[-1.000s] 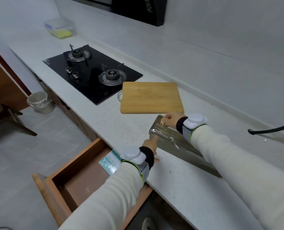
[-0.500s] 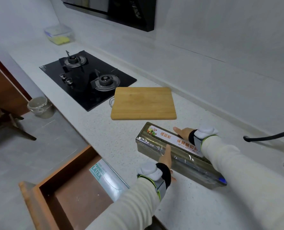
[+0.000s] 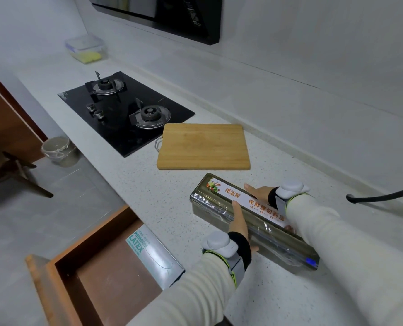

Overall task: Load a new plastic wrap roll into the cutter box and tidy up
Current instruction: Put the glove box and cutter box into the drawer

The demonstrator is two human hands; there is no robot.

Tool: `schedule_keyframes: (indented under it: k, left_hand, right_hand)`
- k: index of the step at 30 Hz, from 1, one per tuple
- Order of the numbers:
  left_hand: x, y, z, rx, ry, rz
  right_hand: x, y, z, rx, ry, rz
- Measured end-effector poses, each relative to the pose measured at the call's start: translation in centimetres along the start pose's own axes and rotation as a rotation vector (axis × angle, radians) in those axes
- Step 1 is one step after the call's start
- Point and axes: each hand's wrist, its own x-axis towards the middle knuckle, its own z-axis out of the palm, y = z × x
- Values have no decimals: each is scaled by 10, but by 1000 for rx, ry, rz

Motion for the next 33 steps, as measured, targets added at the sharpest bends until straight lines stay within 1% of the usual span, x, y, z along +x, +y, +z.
schedule_keyframes:
  k: [6, 11, 15, 17, 19, 22, 25, 26, 27, 29, 31, 33]
  left_hand:
    - [-3, 6, -14, -40, 30, -3]
    - [-12, 18, -40, -107, 51, 29]
    - [-19, 33, -64, -115, 100, 80]
    - [-25, 42, -89, -114, 135, 140]
    - [-26, 47, -106, -97, 151, 161]
    - [-29, 56, -140, -149, 174, 186]
    - [-38, 66, -180, -51, 281, 223]
    - [-38, 69, -193, -78, 292, 223]
    - [-41, 72, -204, -136, 285, 206]
    - [-44, 78, -232, -254, 254, 237]
    - [-52, 83, -246, -281, 212, 290]
    - [-59, 88, -266, -248, 277, 311]
  right_hand:
    - [-10, -14, 6, -33, -9, -35]
    - [-22, -45, 11, -97, 3, -62]
    - [-30, -75, 19, -110, 15, -109]
    - [-38, -99, 31, -142, 10, -149]
    - [-45, -116, 39, -158, 10, -170]
    - [-53, -144, 57, -139, -37, -194]
    - [-66, -179, 82, -154, -86, -245]
    - [-69, -189, 90, -155, -95, -262]
    - [-72, -198, 96, -143, -111, -274]
    - [-76, -219, 114, -117, -163, -291]
    - [-78, -230, 125, -81, -220, -295]
    - [-79, -243, 141, -76, -252, -303]
